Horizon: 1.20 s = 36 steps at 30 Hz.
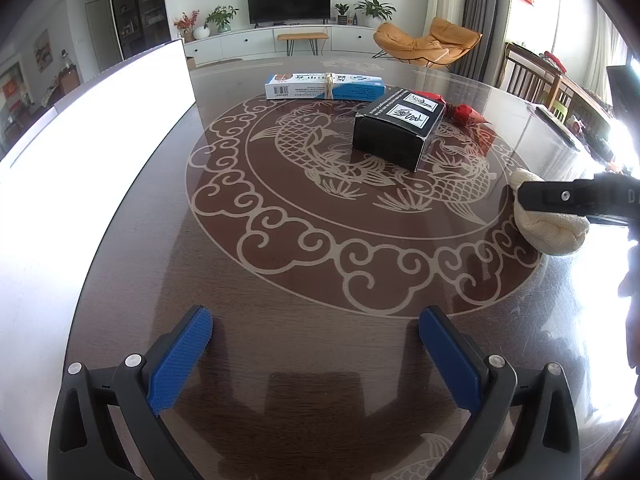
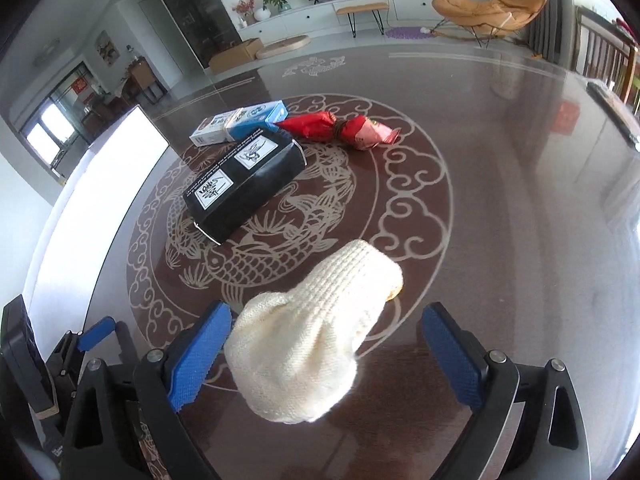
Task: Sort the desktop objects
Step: 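Lower the right tool onto the cream knit pouch and close it, then grasp the black soap box with the left tool while the right tool holds the pouch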
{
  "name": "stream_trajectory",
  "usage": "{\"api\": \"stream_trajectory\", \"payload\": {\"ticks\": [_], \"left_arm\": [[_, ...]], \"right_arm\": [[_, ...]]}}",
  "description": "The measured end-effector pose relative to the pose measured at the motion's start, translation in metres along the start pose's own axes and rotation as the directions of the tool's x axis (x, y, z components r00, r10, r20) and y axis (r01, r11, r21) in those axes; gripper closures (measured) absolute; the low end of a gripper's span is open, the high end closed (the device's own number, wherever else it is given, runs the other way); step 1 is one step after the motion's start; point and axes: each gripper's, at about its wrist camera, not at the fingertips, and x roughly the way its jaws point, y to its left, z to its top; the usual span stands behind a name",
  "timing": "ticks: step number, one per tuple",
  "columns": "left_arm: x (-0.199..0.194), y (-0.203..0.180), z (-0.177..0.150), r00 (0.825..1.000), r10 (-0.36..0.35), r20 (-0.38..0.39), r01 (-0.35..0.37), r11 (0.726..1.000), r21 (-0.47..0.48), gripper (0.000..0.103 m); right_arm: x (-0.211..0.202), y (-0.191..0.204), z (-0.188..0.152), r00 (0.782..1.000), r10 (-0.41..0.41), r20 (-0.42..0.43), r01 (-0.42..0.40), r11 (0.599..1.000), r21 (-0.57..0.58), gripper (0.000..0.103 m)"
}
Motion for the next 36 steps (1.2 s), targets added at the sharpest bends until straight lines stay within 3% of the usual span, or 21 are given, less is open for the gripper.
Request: {"api": "stream_trajectory", "payload": {"ticks": [4, 6, 7, 8, 10, 18, 28, 36], "left_arm": [[0.0, 0.0, 0.0, 1.0, 0.0, 0.0, 0.0, 1.0, 0.0, 0.0], [0.0, 0.0, 0.001, 1.0, 0.0, 0.0, 0.0, 1.0, 0.0, 0.0], [0.0, 0.0, 0.0, 1.0, 0.0, 0.0, 0.0, 1.0, 0.0, 0.0], [0.0, 0.0, 0.001, 1.0, 0.0, 0.0, 0.0, 1.0, 0.0, 0.0], [0.0, 0.0, 0.001, 1.0, 0.0, 0.0, 0.0, 1.0, 0.0, 0.0], [0.013, -0.005, 0.018, 1.0, -0.024, -0.015, 0.025, 0.999, 0.029, 0.0], [0.073, -0.055, 0.105, 0.988, -0.116, -0.1, 0.133, 0.974, 0.184, 0.0], [0.101, -0.086, 0.149, 0.985, -0.109, -0.135, 0.133, 0.974, 0.184, 0.0]], "right_arm": [[0.019, 0.032, -0.009, 0.996, -0.086, 0.026, 0.089, 0.99, -0.106, 0.004], [0.023, 0.043, -0.017, 0.986, -0.156, 0.065, 0.165, 0.967, -0.195, 0.015], [0.022, 0.044, -0.022, 0.979, -0.183, 0.091, 0.199, 0.953, -0.23, 0.026], [0.018, 0.041, -0.025, 0.98, -0.168, 0.11, 0.19, 0.952, -0.24, 0.037], [0.01, 0.029, -0.029, 0.976, -0.174, 0.128, 0.201, 0.95, -0.239, 0.045], [-0.014, -0.027, -0.04, 0.971, -0.168, 0.167, 0.2, 0.961, -0.191, 0.044], [-0.012, -0.024, -0.04, 0.971, -0.174, 0.162, 0.206, 0.956, -0.209, 0.038], [-0.011, -0.023, -0.04, 0.971, -0.176, 0.163, 0.209, 0.955, -0.21, 0.038]]}}
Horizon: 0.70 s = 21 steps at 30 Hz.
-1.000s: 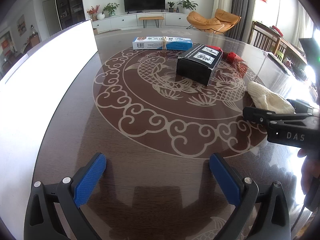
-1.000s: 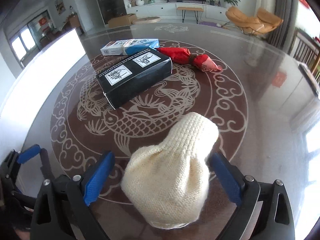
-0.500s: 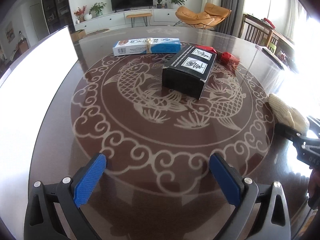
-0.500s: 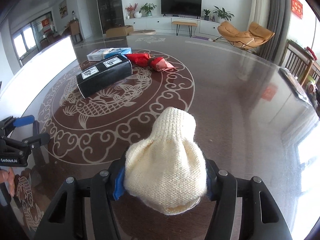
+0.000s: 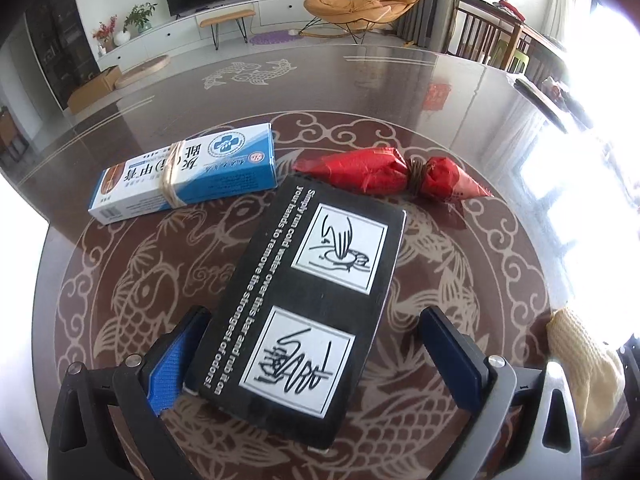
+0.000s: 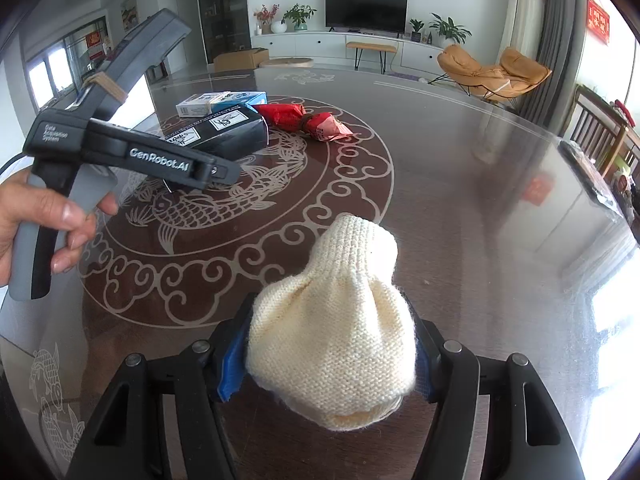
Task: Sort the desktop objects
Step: 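Grasp the black soap box with the left tool while the right tool holds the pouch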
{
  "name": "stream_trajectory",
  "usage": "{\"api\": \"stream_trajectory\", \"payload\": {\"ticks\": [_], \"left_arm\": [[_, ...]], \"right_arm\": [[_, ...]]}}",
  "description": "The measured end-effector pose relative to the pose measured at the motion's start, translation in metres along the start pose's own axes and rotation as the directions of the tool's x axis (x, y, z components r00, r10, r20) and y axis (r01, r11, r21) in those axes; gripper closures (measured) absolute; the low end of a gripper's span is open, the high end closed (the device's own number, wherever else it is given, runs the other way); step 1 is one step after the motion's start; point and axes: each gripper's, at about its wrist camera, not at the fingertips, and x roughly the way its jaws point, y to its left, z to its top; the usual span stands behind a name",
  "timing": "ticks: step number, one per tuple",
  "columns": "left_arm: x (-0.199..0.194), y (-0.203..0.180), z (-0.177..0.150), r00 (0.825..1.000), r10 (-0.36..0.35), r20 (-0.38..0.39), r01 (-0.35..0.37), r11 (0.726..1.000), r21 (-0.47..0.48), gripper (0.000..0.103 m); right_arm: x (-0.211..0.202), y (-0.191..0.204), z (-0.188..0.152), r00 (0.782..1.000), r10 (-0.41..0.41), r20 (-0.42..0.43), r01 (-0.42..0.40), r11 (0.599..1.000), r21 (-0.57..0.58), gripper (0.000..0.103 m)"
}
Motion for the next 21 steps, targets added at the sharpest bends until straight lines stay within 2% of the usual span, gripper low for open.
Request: {"api": "stream_trajectory", "payload": {"ticks": [1, 2, 3, 4, 7, 14, 17, 21], "left_arm": [[0.0, 0.002, -0.001, 1.0, 0.009, 0.018, -0.009, 1.0, -0.008, 0.006], [-0.005, 0.005, -0.001, 0.998, 0.025, 0.054, -0.023, 0.999, -0.031, 0.031], [-0.01, 0.01, -0.003, 0.996, 0.028, 0.084, -0.023, 0.998, -0.062, 0.04], [-0.013, 0.015, -0.006, 0.994, 0.056, 0.093, -0.048, 0.995, -0.084, 0.045], [-0.027, 0.028, -0.031, 0.99, 0.081, 0.114, -0.066, 0.989, -0.131, 0.045], [-0.082, 0.052, -0.134, 0.982, 0.151, 0.117, -0.123, 0.969, -0.213, 0.044], [-0.099, 0.062, -0.168, 0.979, 0.169, 0.116, -0.137, 0.961, -0.241, 0.044], [-0.107, 0.068, -0.185, 0.978, 0.169, 0.126, -0.137, 0.964, -0.229, 0.043]], "right_arm": [[0.0, 0.0, 0.0, 1.0, 0.0, 0.0, 0.0, 1.0, 0.0, 0.038], [0.0, 0.0, 0.0, 1.0, 0.0, 0.0, 0.0, 1.0, 0.0, 0.038], [0.0, 0.0, 0.0, 1.0, 0.0, 0.0, 0.0, 1.0, 0.0, 0.038], [0.0, 0.0, 0.0, 1.0, 0.0, 0.0, 0.0, 1.0, 0.0, 0.038], [0.0, 0.0, 0.0, 1.0, 0.0, 0.0, 0.0, 1.0, 0.0, 0.038], [0.0, 0.001, 0.0, 1.0, -0.007, 0.0, 0.007, 1.0, -0.005, 0.038], [0.0, 0.002, 0.001, 1.0, -0.014, 0.004, 0.014, 1.0, -0.015, 0.038], [-0.002, 0.023, -0.002, 0.994, 0.11, 0.0, -0.109, 0.991, -0.083, 0.037]]}}
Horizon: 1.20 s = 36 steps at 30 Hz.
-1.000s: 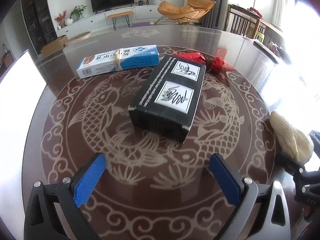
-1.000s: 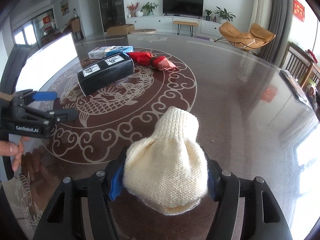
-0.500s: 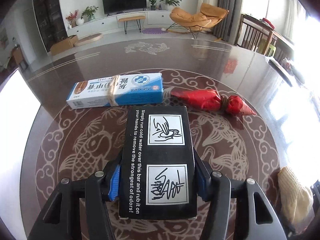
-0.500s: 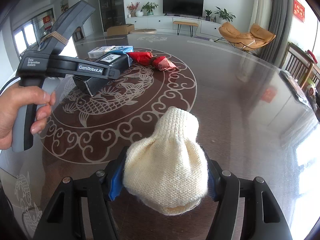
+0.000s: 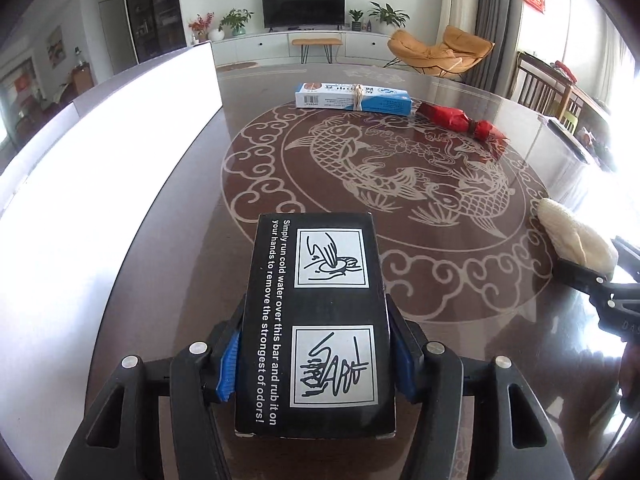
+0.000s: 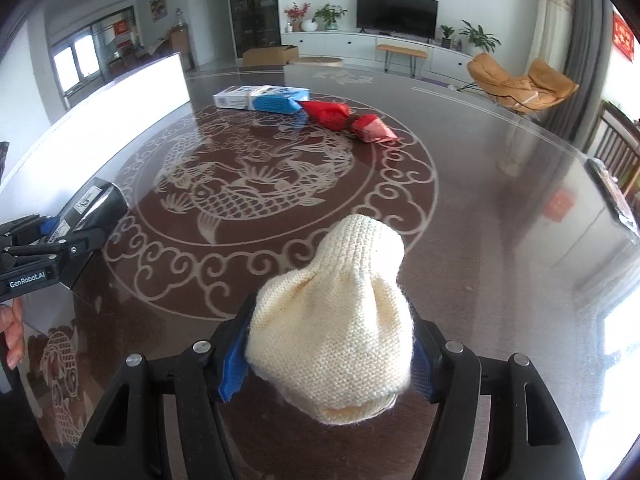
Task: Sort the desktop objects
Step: 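Grasp the black soap box with the left tool while the right tool holds the pouch, then carry the knit pouch and black soap box in both tools over the white box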
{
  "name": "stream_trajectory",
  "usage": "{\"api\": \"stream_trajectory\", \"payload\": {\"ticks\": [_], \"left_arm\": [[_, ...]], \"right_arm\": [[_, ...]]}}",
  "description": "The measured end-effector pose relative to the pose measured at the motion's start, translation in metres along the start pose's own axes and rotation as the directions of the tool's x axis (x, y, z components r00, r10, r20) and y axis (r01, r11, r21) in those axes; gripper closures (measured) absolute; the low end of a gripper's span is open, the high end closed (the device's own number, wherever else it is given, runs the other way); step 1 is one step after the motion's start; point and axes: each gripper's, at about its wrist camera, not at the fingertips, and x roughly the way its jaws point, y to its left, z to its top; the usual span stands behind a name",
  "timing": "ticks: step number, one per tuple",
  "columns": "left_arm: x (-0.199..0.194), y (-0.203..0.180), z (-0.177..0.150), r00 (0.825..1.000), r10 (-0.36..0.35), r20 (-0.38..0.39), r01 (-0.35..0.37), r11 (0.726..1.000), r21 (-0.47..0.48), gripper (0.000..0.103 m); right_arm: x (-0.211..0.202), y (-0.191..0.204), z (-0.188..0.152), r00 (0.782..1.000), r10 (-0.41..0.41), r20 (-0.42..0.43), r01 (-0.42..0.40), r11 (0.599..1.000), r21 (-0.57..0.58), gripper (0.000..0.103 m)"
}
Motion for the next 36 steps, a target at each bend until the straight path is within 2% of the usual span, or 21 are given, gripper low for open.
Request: {"api": "stream_trajectory", "payload": {"ticks": [3, 4, 5, 6, 7, 8, 10, 14, 36], "left_arm": [[0.001, 0.003, 0.003, 1.0, -0.003, 0.013, 0.003, 1.0, -0.002, 0.041], [0.002, 0.003, 0.003, 1.0, -0.004, 0.016, 0.004, 1.0, -0.008, 0.041], [0.002, 0.003, 0.003, 1.0, 0.002, 0.016, -0.002, 1.0, -0.008, 0.037], [0.003, 0.004, 0.003, 1.0, 0.014, 0.015, -0.014, 1.0, -0.015, 0.035], [0.005, 0.004, 0.004, 1.0, 0.02, 0.011, -0.02, 0.999, -0.029, 0.026], [0.008, 0.007, 0.005, 1.0, 0.01, -0.001, -0.01, 0.999, -0.043, 0.01], [0.012, 0.001, 0.006, 1.0, 0.009, -0.028, -0.009, 1.0, -0.013, 0.0], [0.012, 0.0, 0.004, 1.0, 0.001, -0.028, -0.002, 1.0, -0.014, 0.0], [0.013, 0.0, 0.005, 1.0, 0.001, -0.027, -0.002, 1.0, -0.015, 0.0]], "right_arm": [[0.0, 0.031, -0.003, 0.999, 0.036, -0.003, -0.036, 0.998, -0.048, 0.037], [0.0, 0.041, -0.005, 0.999, 0.036, -0.004, -0.037, 0.998, -0.057, 0.034], [0.001, 0.048, -0.006, 0.999, 0.035, -0.008, -0.036, 0.998, -0.059, 0.024], [0.004, 0.053, -0.005, 1.0, 0.023, -0.017, -0.024, 0.998, -0.058, 0.02], [0.006, 0.057, -0.005, 1.0, 0.0, -0.028, -0.002, 0.998, -0.061, 0.013], [0.007, 0.059, -0.005, 0.999, -0.019, -0.027, 0.018, 0.998, -0.056, 0.009], [0.01, 0.055, -0.005, 0.999, -0.027, -0.039, 0.026, 0.999, -0.033, 0.005], [0.011, 0.05, -0.006, 0.998, -0.041, -0.049, 0.04, 0.999, -0.011, 0.0], [0.011, 0.05, -0.006, 0.998, -0.045, -0.049, 0.044, 0.999, -0.011, 0.0]]}}
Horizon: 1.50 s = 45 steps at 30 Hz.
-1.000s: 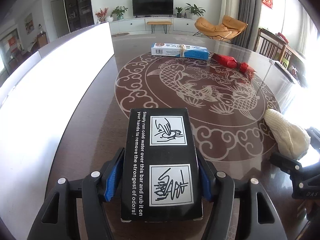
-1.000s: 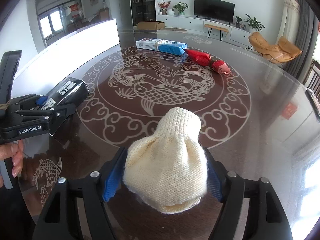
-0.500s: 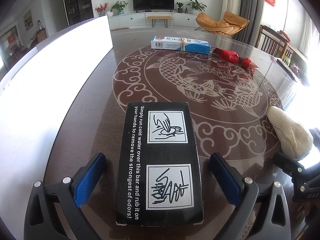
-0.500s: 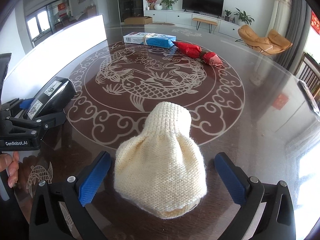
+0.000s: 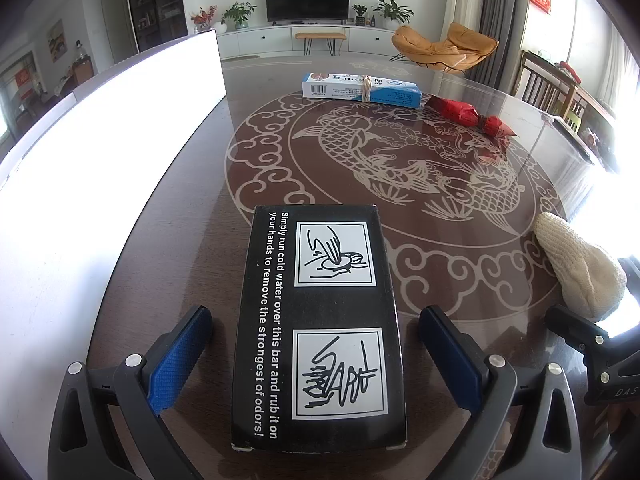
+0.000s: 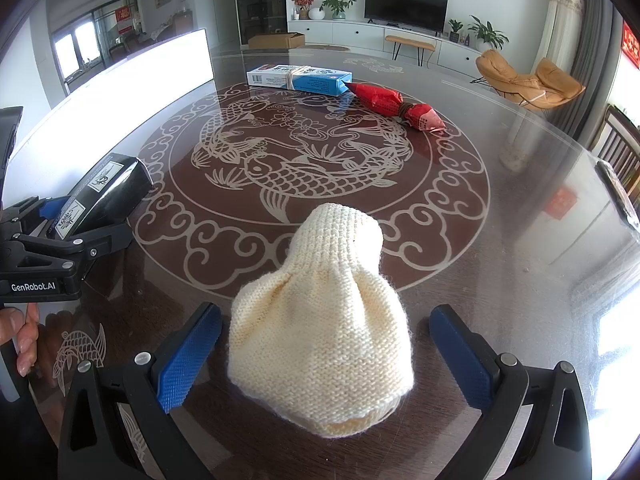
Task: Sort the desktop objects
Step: 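Carry the knit pouch and black soap box in both tools over the white box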
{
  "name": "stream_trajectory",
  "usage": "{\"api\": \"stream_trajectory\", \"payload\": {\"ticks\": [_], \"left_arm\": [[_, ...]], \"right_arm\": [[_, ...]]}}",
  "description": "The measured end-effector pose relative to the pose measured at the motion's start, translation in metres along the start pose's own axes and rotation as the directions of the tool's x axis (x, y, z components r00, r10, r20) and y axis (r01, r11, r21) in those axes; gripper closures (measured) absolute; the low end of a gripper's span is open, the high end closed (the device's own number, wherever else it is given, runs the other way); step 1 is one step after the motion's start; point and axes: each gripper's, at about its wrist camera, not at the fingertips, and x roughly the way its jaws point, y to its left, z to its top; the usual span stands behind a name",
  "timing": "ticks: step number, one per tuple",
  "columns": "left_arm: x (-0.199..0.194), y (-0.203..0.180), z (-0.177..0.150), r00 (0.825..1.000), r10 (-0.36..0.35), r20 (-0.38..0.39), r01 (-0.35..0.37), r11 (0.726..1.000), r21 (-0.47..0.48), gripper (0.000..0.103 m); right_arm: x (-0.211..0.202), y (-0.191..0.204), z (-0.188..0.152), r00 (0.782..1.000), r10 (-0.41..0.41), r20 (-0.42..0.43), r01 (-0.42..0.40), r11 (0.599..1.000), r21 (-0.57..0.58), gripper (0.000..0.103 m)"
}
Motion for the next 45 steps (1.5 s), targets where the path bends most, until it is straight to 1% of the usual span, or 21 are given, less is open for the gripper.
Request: {"api": "stream_trajectory", "payload": {"ticks": [27, 29, 30, 31, 32, 33, 34, 35, 37, 40, 43, 45], "left_arm": [[0.0, 0.0, 0.0, 1.0, 0.0, 0.0, 0.0, 1.0, -0.001, 0.0], [0.001, -0.001, 0.001, 1.0, 0.0, -0.01, 0.0, 1.0, 0.005, 0.0], [0.001, -0.001, 0.003, 1.0, -0.01, -0.027, 0.011, 1.0, 0.018, 0.0], [0.0, -0.002, 0.005, 0.999, -0.02, -0.038, 0.021, 0.999, 0.031, 0.006], [-0.004, -0.002, 0.005, 0.999, -0.031, -0.025, 0.032, 0.998, 0.046, 0.035], [-0.008, -0.003, 0.006, 0.999, -0.033, -0.016, 0.034, 0.998, 0.058, 0.045], [-0.009, -0.002, 0.007, 0.998, -0.053, -0.03, 0.055, 0.997, 0.056, 0.045], [-0.01, 0.0, 0.006, 0.996, -0.08, -0.028, 0.081, 0.996, 0.042, 0.045], [-0.015, 0.003, 0.001, 0.993, -0.118, -0.027, 0.118, 0.993, 0.007, 0.045], [-0.036, 0.006, -0.006, 0.988, -0.154, 0.016, 0.155, 0.987, -0.034, 0.045], [-0.068, 0.012, -0.003, 0.978, -0.193, 0.074, 0.197, 0.979, -0.057, 0.045], [-0.095, 0.023, 0.003, 0.968, -0.215, 0.133, 0.226, 0.971, -0.077, 0.045]], "right_arm": [[0.0, 0.0, 0.0, 1.0, 0.0, 0.0, 0.0, 1.0, 0.0, 0.0], [0.0, 0.0, 0.0, 1.0, 0.0, 0.0, 0.0, 1.0, 0.0, 0.0], [0.001, 0.0, 0.0, 1.0, 0.002, -0.003, -0.002, 1.0, 0.0, 0.0], [0.001, -0.001, 0.002, 1.0, 0.011, -0.023, -0.011, 1.0, -0.007, 0.0], [0.002, -0.001, 0.005, 0.999, 0.02, -0.05, -0.021, 1.0, -0.017, 0.0], [0.003, -0.002, 0.007, 0.997, 0.026, -0.071, -0.028, 0.999, -0.024, 0.004], [0.0, -0.003, 0.009, 0.997, 0.029, -0.066, -0.031, 0.999, -0.03, 0.031], [-0.004, -0.005, 0.012, 0.998, 0.044, -0.053, -0.046, 0.998, -0.033, 0.054], [-0.006, -0.012, 0.015, 0.995, 0.071, -0.073, -0.07, 0.997, 0.01, 0.054], [-0.019, -0.017, 0.016, 0.994, 0.096, -0.051, -0.093, 0.994, 0.06, 0.054], [-0.041, -0.009, 0.022, 0.994, 0.112, -0.01, -0.111, 0.992, 0.055, 0.054], [-0.055, 0.003, 0.034, 0.992, 0.122, 0.024, -0.123, 0.992, 0.032, 0.054]]}}
